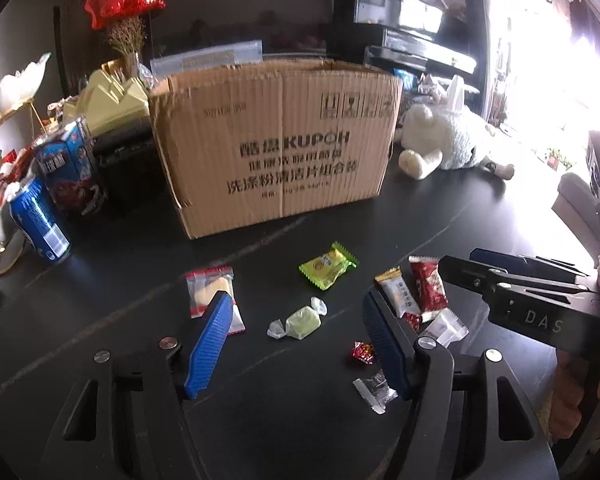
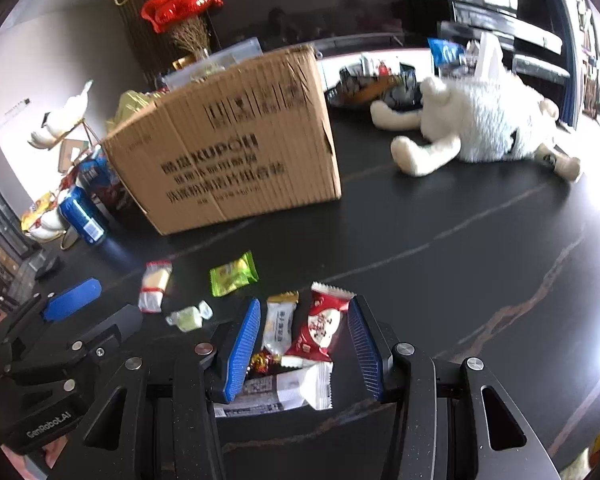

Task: Organize snacks
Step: 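Move both tools back to the small candies on the table, then grasp the light green wrapped candy with the left tool while the right tool grasps the red-white candy, then lift both held candies and carry them over the cardboard box, then open the left tool to drop the green candy while the right tool drops the red-white candy, then move the left tool to the clear cake packet while the right tool approaches the green square candy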

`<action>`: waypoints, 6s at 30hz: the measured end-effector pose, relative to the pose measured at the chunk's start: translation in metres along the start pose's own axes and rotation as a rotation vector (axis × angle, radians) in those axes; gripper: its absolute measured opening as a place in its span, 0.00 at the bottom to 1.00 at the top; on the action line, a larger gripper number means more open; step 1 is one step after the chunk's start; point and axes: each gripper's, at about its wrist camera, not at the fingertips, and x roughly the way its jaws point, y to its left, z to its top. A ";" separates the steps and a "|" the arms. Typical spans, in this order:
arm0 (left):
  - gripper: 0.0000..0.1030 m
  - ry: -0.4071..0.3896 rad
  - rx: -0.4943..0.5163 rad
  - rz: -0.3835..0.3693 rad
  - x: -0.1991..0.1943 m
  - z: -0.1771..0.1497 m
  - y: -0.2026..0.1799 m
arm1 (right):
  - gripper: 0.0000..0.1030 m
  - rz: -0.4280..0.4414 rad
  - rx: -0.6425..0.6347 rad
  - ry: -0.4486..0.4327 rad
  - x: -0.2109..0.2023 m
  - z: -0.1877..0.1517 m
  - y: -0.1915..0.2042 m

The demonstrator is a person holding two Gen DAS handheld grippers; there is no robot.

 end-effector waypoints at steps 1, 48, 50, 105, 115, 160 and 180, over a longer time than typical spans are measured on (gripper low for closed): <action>0.62 0.009 0.000 -0.006 0.004 -0.001 0.000 | 0.46 0.000 0.006 0.009 0.002 -0.001 -0.001; 0.21 0.101 -0.004 -0.076 0.062 -0.017 0.000 | 0.29 0.016 0.031 0.120 0.045 -0.007 -0.010; 0.21 0.099 -0.005 -0.075 0.061 -0.017 0.000 | 0.27 0.012 0.029 0.116 0.045 -0.006 -0.010; 0.19 -0.140 -0.073 -0.009 -0.079 0.100 0.040 | 0.20 0.236 -0.094 -0.103 -0.045 0.096 0.075; 0.19 -0.161 -0.068 -0.008 -0.077 0.153 0.056 | 0.20 0.223 -0.103 -0.133 -0.046 0.151 0.088; 0.55 -0.196 -0.062 0.089 -0.086 0.090 0.058 | 0.52 0.200 -0.230 -0.149 -0.036 0.093 0.100; 0.66 -0.115 -0.058 0.091 -0.037 0.035 0.056 | 0.61 0.132 -0.249 -0.084 -0.001 0.052 0.082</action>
